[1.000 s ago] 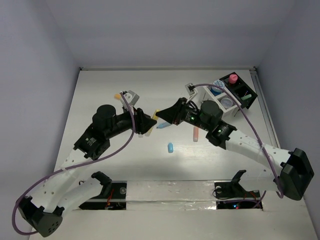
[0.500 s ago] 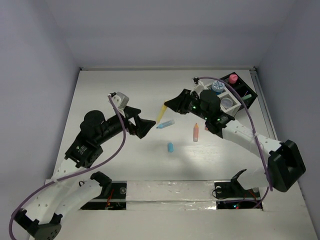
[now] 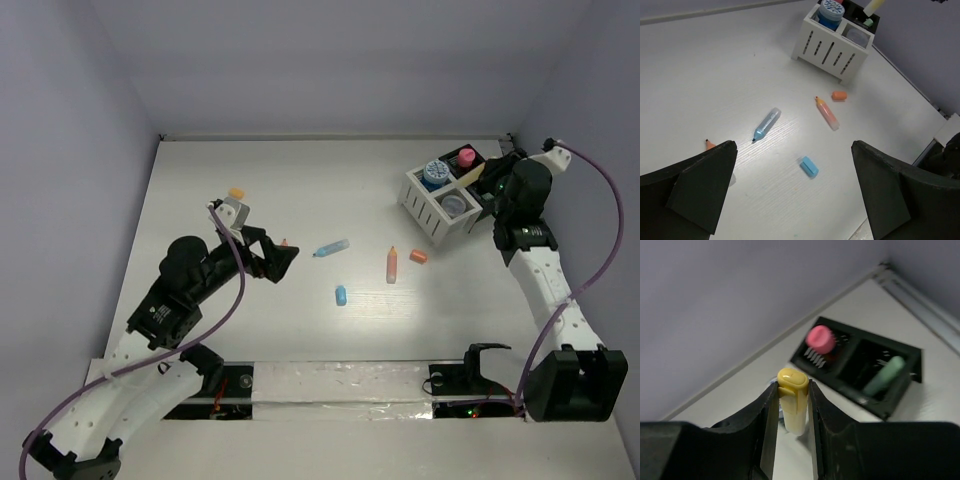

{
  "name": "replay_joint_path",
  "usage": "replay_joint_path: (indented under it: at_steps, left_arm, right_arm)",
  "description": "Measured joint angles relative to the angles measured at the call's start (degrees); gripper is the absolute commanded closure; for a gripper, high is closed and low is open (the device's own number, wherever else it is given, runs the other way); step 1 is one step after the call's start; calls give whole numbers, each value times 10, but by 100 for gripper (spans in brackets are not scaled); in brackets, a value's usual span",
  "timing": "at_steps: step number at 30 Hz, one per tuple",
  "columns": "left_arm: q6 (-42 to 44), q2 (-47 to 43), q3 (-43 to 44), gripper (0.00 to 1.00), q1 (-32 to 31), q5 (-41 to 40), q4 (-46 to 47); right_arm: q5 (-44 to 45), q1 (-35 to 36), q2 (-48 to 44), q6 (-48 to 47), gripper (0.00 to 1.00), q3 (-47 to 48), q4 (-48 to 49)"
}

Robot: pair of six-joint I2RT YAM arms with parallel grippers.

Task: Sort the stationery into containers
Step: Place the pen in the storage box.

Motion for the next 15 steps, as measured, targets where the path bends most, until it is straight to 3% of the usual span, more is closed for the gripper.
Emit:
replay_joint_path:
  at_steps: [4, 15]
  left_arm:
    - [2, -3, 0, 1, 0, -15, -10]
    - [3, -16, 0, 1, 0, -19, -19]
  right_arm:
    - [55, -49, 26, -26, 100, 9, -17]
    - [174, -56, 155, -161, 100, 112, 29]
